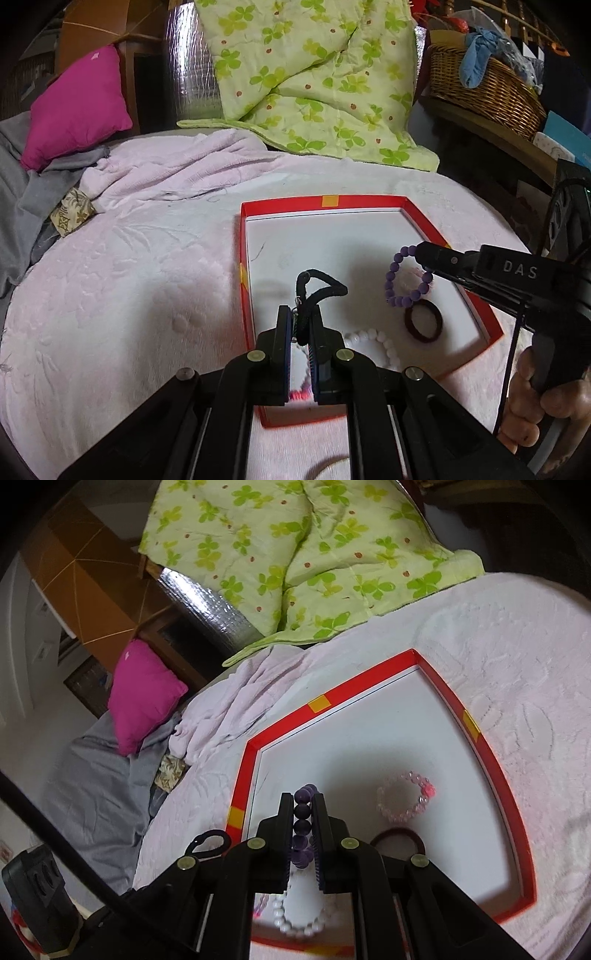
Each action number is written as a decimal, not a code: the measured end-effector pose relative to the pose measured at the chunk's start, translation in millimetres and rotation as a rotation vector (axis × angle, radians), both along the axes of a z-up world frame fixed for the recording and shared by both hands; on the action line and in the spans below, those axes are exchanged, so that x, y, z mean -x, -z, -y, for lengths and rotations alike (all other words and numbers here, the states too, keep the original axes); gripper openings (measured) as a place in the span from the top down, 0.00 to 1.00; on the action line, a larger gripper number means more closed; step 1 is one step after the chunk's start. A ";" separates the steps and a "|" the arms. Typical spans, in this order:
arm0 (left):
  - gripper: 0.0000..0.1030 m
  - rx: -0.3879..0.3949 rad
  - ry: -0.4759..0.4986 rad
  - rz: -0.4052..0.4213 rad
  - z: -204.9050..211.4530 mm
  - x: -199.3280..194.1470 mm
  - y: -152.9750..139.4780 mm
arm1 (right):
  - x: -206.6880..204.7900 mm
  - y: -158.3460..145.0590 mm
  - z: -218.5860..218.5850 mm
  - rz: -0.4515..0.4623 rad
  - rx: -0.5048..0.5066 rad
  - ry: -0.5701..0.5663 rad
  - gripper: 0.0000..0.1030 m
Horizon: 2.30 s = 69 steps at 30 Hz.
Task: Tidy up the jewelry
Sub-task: 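Carry the black cord into the tray with the left tool while the right tool carries the purple bracelet, then open both tools to release the cord and purple bracelet, then withdraw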
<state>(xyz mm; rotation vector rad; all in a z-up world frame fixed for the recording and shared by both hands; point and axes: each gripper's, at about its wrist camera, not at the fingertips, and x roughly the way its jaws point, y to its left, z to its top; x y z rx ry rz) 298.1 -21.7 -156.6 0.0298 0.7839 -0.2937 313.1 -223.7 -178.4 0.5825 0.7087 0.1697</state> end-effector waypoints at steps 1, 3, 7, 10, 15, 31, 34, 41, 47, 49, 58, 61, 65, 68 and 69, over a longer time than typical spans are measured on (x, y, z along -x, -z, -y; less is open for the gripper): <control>0.91 0.004 0.004 -0.009 0.9 -6.3 1.3 | -2.7 0.8 0.1 -0.003 -0.002 0.001 0.90; 0.91 0.013 0.019 -0.018 2.5 -15.1 3.3 | -9.2 2.5 0.4 -0.010 -0.010 0.001 0.90; 0.91 0.013 0.041 -0.044 10.4 -31.6 11.1 | -18.5 3.6 -0.6 -0.016 -0.015 -0.001 0.90; 0.91 0.013 0.059 -0.073 18.6 -41.2 19.1 | -26.3 7.0 -2.9 -0.029 -0.015 -0.005 0.90; 0.91 0.012 0.067 -0.098 24.5 -51.6 26.4 | -34.7 13.0 -3.8 -0.051 0.009 -0.001 0.90; 0.70 -0.104 0.064 -0.110 35.8 -45.0 34.0 | -31.8 24.6 8.5 -0.101 0.039 0.048 0.86; 0.59 -0.146 0.047 -0.069 33.0 -37.1 28.4 | -28.2 22.8 12.2 -0.095 0.034 0.064 0.85; 0.50 -0.185 -0.005 -0.030 20.2 -26.4 19.5 | -18.2 17.2 5.8 -0.099 0.050 0.049 0.83; 0.48 -0.214 -0.015 0.004 14.6 -14.3 14.0 | -4.8 11.7 -5.4 -0.091 0.069 0.028 0.72; 0.48 -0.223 -0.019 0.008 13.0 -11.2 13.6 | 0.5 7.2 -9.5 -0.079 0.087 0.022 0.72; 0.48 -0.228 -0.031 0.023 5.0 3.1 9.9 | 19.3 -3.3 -17.3 -0.060 0.095 -0.005 0.72; 0.48 -0.234 -0.033 0.024 4.6 10.0 9.9 | 23.6 -5.7 -17.6 -0.057 0.092 -0.007 0.72; 0.46 -0.240 -0.030 0.028 4.0 20.8 8.7 | 30.0 -8.1 -18.4 -0.053 0.093 -0.010 0.72; 0.46 -0.241 -0.033 0.033 0.7 30.6 7.6 | 37.2 -10.7 -17.7 -0.050 0.091 -0.009 0.72; 0.46 -0.239 -0.035 0.033 -1.2 34.6 7.4 | 40.8 -11.6 -17.4 -0.048 0.087 -0.008 0.72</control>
